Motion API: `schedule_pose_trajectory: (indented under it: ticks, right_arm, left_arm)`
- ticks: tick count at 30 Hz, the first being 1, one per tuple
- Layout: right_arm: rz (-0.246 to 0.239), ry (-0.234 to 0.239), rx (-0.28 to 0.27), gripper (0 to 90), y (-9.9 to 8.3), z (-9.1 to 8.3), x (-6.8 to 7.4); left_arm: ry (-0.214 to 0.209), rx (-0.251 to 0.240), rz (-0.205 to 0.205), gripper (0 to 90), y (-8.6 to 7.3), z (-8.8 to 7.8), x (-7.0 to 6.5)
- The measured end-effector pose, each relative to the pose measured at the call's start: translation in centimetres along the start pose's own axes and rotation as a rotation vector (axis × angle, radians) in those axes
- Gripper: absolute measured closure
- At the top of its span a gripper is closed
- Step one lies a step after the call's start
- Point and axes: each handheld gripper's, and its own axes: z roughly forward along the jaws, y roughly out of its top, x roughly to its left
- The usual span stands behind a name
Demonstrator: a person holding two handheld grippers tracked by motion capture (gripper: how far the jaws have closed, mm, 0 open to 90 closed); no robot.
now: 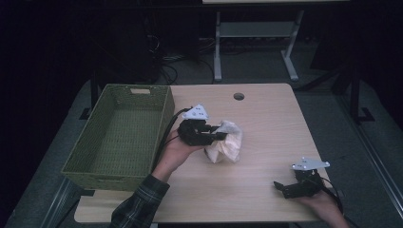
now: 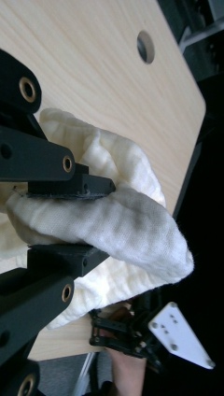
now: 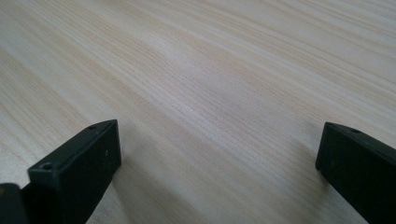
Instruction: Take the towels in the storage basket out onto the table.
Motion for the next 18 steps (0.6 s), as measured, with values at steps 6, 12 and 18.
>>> schedule_pose_trajectory:
  ticks: [6,12,18]
  right_arm:
    - [0.0,0.0,0.0,0.0,0.0,0.0,0.0]
    - [-0.001,0.0,0.0,0.0,0.0,0.0,0.0]
    - [-0.002,0.003,0.001,0.0,0.0,0.0,0.0]
  left_arm:
    - [-0.025,0.039,0.02,71.0,-0.6,1.7,-0.5]
    - [-0.049,0.073,0.041,70.9,-1.2,3.4,-1.0]
    - [-0.079,0.132,0.055,70.7,-2.4,5.6,-1.6]
